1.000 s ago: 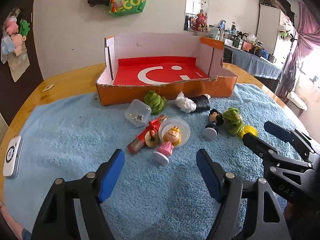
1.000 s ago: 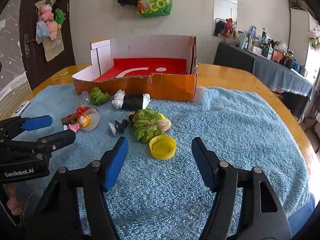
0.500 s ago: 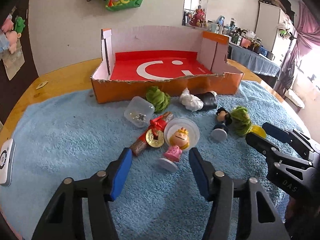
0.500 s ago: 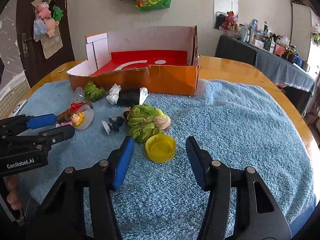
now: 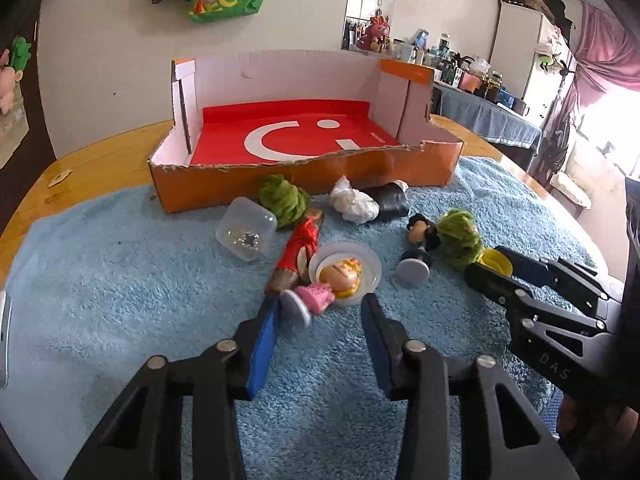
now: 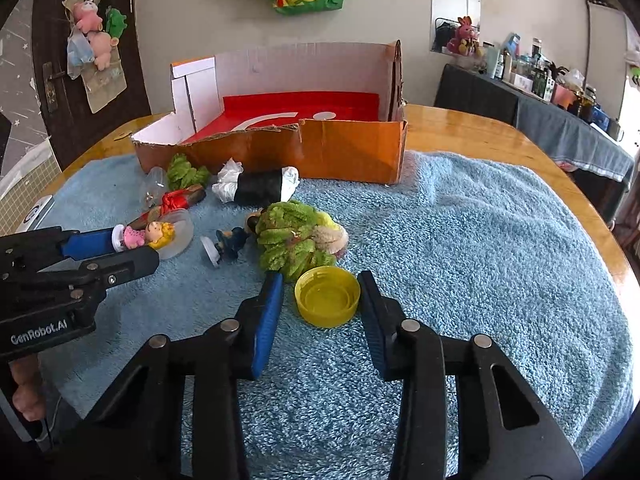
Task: Organize objects
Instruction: 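Move left tool to the pink figurine while right tool approaches the yellow lid, then close left tool on the pink figurine while right tool closes on the yellow lid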
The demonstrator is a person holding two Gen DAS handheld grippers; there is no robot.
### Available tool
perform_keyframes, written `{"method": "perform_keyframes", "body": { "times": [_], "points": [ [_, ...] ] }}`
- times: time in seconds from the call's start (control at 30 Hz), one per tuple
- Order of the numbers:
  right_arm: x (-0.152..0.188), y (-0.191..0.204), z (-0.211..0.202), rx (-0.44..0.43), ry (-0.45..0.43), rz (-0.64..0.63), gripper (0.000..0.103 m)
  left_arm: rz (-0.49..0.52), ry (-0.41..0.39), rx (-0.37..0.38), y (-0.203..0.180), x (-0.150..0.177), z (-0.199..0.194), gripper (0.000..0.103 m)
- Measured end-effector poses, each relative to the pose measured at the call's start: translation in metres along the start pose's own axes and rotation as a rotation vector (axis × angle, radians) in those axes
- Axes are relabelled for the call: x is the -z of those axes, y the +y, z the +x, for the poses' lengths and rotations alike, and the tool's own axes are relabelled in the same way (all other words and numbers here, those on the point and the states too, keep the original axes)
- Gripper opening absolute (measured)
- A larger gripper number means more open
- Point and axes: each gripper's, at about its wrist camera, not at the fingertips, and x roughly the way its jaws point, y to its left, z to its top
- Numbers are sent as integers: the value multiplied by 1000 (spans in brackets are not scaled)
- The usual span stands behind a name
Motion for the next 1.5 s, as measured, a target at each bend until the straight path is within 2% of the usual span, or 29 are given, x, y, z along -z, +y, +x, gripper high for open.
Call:
{"method": "perform_keyframes", "body": {
  "times": [0.03,0.17,0.53,0.77,0.8,0.9,1.1,1.17,1.23,1.33,1.5],
  "points": [
    [0,0,0,0,1,-1,32,-4,1,3,1,0,0,31],
    [-1,1,-1,-6,4,-4,29,-13,5,20,6,-1,-1,24],
    [-1,4,-3,-16,1,-12,29,-21,-1,35,9,-3,-4,23],
    [-2,8,-4,-23,3,-20,29,-4,5,10,7,-1,-4,23],
    [-2,8,-4,-24,3,-22,29,-6,11,6,7,-1,-2,24],
    [-2,8,-4,-24,4,-21,29,-9,18,15,7,0,2,34],
    [-2,9,-4,-24,3,-21,29,-17,12,25,10,-4,4,35],
    [-1,9,-4,-24,3,-21,29,-22,15,32,11,-5,5,35],
    [-1,9,-4,-23,3,-22,29,-24,12,33,12,-5,4,27],
    [-2,9,-4,-24,3,-21,29,-28,3,36,12,-5,3,24],
    [-1,8,-4,-23,3,-21,29,-27,-26,31,12,-5,-4,24]
  ]
}}
